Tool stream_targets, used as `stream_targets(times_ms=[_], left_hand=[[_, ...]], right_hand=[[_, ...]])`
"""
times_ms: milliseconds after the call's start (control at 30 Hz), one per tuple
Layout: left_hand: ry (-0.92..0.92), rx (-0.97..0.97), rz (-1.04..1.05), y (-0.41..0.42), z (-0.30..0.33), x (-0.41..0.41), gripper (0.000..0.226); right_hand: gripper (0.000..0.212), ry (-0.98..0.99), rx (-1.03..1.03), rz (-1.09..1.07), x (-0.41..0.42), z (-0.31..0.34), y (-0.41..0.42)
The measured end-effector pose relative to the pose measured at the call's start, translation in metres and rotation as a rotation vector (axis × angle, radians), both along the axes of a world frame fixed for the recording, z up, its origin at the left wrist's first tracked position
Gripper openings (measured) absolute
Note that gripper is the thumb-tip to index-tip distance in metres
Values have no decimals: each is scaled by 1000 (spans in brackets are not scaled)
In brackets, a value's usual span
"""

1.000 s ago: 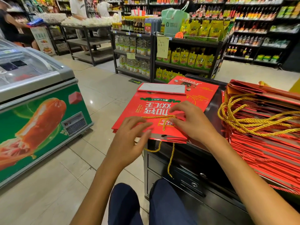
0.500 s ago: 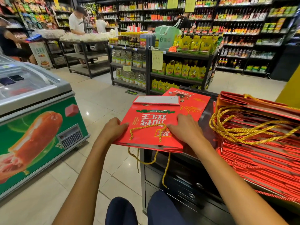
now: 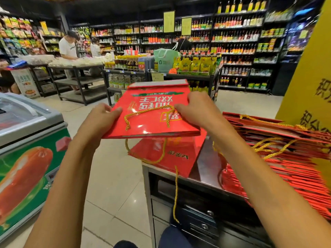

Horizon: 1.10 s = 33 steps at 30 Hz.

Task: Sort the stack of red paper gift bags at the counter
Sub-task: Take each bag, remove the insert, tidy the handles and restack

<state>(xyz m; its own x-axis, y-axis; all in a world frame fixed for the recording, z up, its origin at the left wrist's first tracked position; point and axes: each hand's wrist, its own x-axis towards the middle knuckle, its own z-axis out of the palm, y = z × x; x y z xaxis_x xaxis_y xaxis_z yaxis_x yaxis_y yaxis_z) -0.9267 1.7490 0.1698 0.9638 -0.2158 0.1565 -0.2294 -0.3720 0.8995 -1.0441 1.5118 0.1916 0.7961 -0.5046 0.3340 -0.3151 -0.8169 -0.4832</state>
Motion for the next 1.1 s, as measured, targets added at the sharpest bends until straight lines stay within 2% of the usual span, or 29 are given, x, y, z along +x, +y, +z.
stream_targets(times_ms=[167,300,333,500,567,633,700,767,833,933,1033,1100], left_hand=[[-48,8,-195,-71,50,3,28],[-33,-6,-340,-146,70,-17,17],[-31,-4,-368,-165,71,-24,21],[-49,151,-505,-245,41,-65,23],[-47,238,-560,-265,17,-76,32],[-61,350,-600,-276,1,-84,38],[-103,433,-624,-280,-7,-90,33],[-127,406,-611,-281,-8,-90,34],[-159,278,-605,-278,-4,-88,36],[-99,174,-775,-270,4,-89,37],[-94,302,-965,-261,1,-96,35],[-114,386,-1017,-259,-13,-100,36]], right_hand=[[46,9,-41,-135,-37,62,-51],[45,12,-11,-264,-87,84,-103],[46,14,-5,-301,-99,84,-117],[57,179,107,-467,-153,61,-169],[67,324,130,-500,-168,43,-176],[71,467,178,-484,-175,24,-184],[61,549,248,-469,-179,12,-187],[48,551,278,-478,-180,11,-184],[56,543,165,-465,-176,17,-185],[76,536,-3,-386,-163,27,-182],[73,567,50,-267,-152,26,-167],[72,632,84,-174,-149,9,-160]])
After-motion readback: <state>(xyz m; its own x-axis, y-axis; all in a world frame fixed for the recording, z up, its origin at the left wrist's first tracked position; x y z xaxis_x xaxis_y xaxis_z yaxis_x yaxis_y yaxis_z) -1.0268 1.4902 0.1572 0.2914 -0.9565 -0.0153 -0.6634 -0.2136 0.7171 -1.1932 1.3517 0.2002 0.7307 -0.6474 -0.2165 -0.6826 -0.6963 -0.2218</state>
